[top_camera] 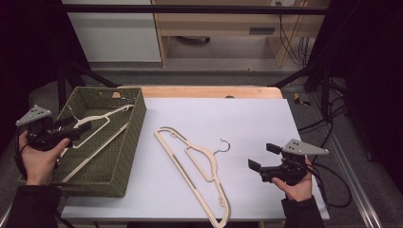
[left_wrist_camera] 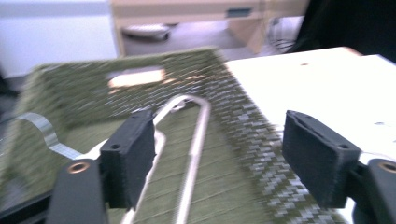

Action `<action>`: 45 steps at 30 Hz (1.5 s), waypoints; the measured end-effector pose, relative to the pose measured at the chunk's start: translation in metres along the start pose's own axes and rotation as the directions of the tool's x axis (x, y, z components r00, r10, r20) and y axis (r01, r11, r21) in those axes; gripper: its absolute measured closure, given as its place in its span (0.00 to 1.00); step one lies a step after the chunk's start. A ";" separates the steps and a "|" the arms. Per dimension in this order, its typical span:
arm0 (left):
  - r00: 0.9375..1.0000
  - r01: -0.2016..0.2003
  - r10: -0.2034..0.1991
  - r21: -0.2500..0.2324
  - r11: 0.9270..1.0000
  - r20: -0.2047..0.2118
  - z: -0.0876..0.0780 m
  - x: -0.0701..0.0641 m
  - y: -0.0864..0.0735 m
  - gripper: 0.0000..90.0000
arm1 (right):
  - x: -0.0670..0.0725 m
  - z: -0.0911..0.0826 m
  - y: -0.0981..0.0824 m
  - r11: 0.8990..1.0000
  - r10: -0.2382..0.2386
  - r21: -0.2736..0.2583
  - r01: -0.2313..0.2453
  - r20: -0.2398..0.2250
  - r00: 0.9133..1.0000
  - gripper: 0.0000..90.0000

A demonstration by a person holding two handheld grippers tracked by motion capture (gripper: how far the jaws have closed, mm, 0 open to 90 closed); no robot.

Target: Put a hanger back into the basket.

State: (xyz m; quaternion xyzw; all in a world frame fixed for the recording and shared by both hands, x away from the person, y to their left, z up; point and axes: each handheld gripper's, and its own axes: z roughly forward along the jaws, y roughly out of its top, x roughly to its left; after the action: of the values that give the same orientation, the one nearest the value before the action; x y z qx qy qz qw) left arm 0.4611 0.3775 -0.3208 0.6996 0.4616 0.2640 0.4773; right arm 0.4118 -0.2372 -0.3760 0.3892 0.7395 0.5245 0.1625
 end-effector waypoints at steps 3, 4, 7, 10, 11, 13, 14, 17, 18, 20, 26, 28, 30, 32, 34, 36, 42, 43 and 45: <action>0.998 -0.022 0.023 -0.015 1.000 0.062 0.002 -0.021 -0.001 0.19 | 0.003 0.005 -0.001 1.000 0.012 0.007 -0.012 -0.008 1.000 0.08; 0.996 -0.027 0.029 -0.024 0.999 0.082 0.003 -0.029 -0.001 0.18 | 0.004 0.008 -0.001 1.000 0.020 0.012 -0.020 -0.006 1.000 0.08; 0.990 -0.044 0.050 -0.047 0.998 0.133 0.005 -0.049 -0.005 0.14 | 0.007 0.016 -0.003 0.999 0.019 0.043 -0.019 -0.006 1.000 0.09; 0.982 -0.071 0.080 -0.060 0.996 0.173 0.009 -0.069 -0.008 0.14 | 0.012 0.025 -0.005 0.997 0.016 0.076 -0.015 -0.007 1.000 0.10; 0.977 -0.086 0.095 -0.057 0.995 0.189 0.011 -0.075 -0.010 0.14 | 0.014 0.028 -0.006 0.996 0.018 0.086 -0.017 -0.012 1.000 0.10; 0.971 -0.103 0.112 -0.055 0.993 0.213 0.016 -0.088 -0.014 0.13 | 0.017 0.034 -0.008 0.995 0.016 0.101 -0.014 -0.019 1.000 0.12; 0.968 -0.112 0.121 -0.051 0.992 0.220 0.019 -0.094 -0.016 0.13 | 0.018 0.037 -0.010 0.994 0.020 0.109 -0.017 -0.022 1.000 0.12; 0.961 -0.134 0.139 -0.037 0.990 0.239 0.029 -0.110 -0.023 0.13 | 0.022 0.045 -0.014 0.990 0.021 0.139 -0.018 -0.024 0.999 0.12; 0.959 -0.139 0.143 -0.033 0.990 0.246 0.033 -0.115 -0.026 0.13 | 0.023 0.047 -0.015 0.988 0.024 0.151 -0.020 -0.026 0.999 0.12; 0.952 -0.144 0.144 -0.022 0.989 0.271 0.039 -0.124 -0.030 0.14 | 0.026 0.054 -0.020 0.985 0.017 0.172 -0.011 -0.038 0.999 0.12; 0.944 -0.148 0.140 0.003 0.989 0.299 0.052 -0.140 -0.040 0.14 | 0.033 0.064 -0.025 0.978 0.023 0.207 -0.015 -0.039 0.999 0.12; 0.942 -0.158 0.148 0.011 0.987 0.301 0.053 -0.144 -0.043 0.14 | 0.035 0.070 -0.029 0.975 0.020 0.224 -0.009 -0.048 0.999 0.12; 0.943 -0.163 0.152 0.014 0.987 0.296 0.053 -0.147 -0.045 0.14 | 0.037 0.075 -0.032 0.971 0.019 0.241 -0.007 -0.050 0.999 0.13; 0.938 -0.175 0.164 0.009 0.985 0.307 0.051 -0.151 -0.048 0.14 | 0.038 0.078 -0.034 0.968 0.019 0.250 -0.005 -0.053 0.998 0.13; 0.933 -0.176 0.166 0.002 0.984 0.320 0.050 -0.156 -0.050 0.15 | 0.040 0.082 -0.039 0.961 0.027 0.276 -0.011 -0.056 0.998 0.15; 0.931 -0.175 0.165 0.003 0.985 0.327 0.052 -0.158 -0.052 0.15 | 0.043 0.088 -0.043 0.954 0.036 0.299 -0.016 -0.059 0.998 0.17; 0.922 -0.206 0.180 0.039 0.978 0.342 0.064 -0.167 -0.060 0.17 | 0.048 0.105 -0.057 0.918 0.018 0.396 -0.004 -0.032 0.999 0.28; 0.920 -0.210 0.180 0.048 0.977 0.347 0.066 -0.168 -0.061 0.17 | 0.048 0.107 -0.059 0.913 0.006 0.408 0.007 -0.031 0.999 0.31; 0.921 -0.208 0.174 0.061 0.976 0.350 0.070 -0.169 -0.063 0.17 | 0.050 0.111 -0.062 0.903 0.016 0.430 0.000 -0.033 0.999 0.37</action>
State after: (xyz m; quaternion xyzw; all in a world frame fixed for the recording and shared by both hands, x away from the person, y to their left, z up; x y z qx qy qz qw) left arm 0.4192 0.2033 -0.3947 0.7987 0.3133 0.1610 0.4879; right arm 0.4264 -0.1370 -0.4681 0.4089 0.8382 0.3562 0.0573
